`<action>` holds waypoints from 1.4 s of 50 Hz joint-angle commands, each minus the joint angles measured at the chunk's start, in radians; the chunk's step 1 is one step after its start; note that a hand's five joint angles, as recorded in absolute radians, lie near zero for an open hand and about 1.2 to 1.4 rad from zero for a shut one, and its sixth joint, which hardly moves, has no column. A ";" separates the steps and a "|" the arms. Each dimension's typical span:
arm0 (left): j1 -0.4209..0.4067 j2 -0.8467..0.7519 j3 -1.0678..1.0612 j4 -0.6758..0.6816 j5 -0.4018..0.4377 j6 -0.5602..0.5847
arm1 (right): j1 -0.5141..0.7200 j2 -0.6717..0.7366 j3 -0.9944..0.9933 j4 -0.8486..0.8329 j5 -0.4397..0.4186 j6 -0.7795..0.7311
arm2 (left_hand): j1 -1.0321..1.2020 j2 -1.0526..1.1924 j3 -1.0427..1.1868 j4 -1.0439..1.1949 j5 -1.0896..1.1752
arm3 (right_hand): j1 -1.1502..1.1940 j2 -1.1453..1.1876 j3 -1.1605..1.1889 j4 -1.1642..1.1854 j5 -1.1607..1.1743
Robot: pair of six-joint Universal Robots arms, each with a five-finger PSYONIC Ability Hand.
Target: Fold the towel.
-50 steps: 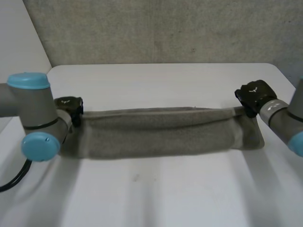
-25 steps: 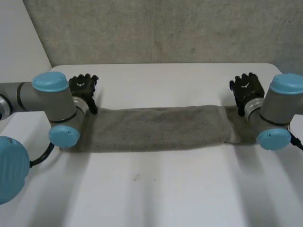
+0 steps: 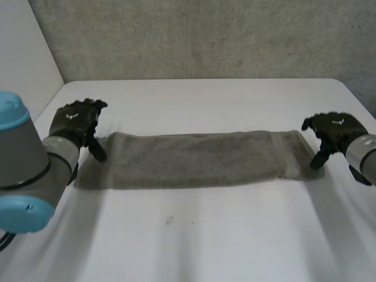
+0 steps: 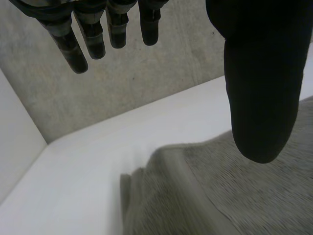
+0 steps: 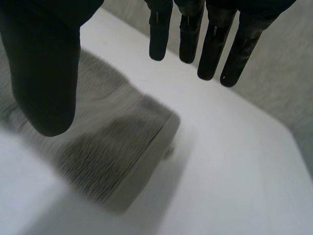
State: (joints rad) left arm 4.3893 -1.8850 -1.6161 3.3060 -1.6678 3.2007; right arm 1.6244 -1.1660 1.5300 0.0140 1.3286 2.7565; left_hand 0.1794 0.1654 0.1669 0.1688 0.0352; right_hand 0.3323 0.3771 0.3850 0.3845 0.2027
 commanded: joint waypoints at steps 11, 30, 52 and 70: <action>0.001 0.006 -0.120 0.076 -0.004 -0.058 | -0.032 0.137 0.050 -0.137 -0.014 -0.047 | -0.005 0.009 0.008 0.006 -0.035 | 0.357 0.313 0.305 0.305 0.313; 0.004 -0.008 -0.136 0.078 -0.004 -0.058 | -0.098 0.203 0.006 -0.204 0.020 -0.271 | -0.005 0.009 0.008 0.006 -0.035 | 1.064 1.019 1.011 1.012 1.019; 0.009 0.006 -0.143 0.078 -0.006 -0.056 | 0.063 0.005 -0.096 -0.217 0.193 -0.437 | -0.005 0.009 0.008 0.006 -0.035 | 1.064 1.019 1.011 1.012 1.019; 0.010 0.007 -0.150 0.079 -0.006 -0.056 | 0.690 0.298 -0.200 -0.318 -0.083 -0.454 | -0.005 0.009 0.008 0.006 -0.035 | 1.064 1.019 1.011 1.012 1.019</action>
State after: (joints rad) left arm 4.3994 -1.8775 -1.7632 3.3851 -1.6736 3.1437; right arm 2.2003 -1.0121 1.3396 -0.3001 1.2951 2.3098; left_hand 0.1794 0.1645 0.1669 0.1675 0.0352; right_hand 0.9557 1.1774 1.1882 1.1937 0.9811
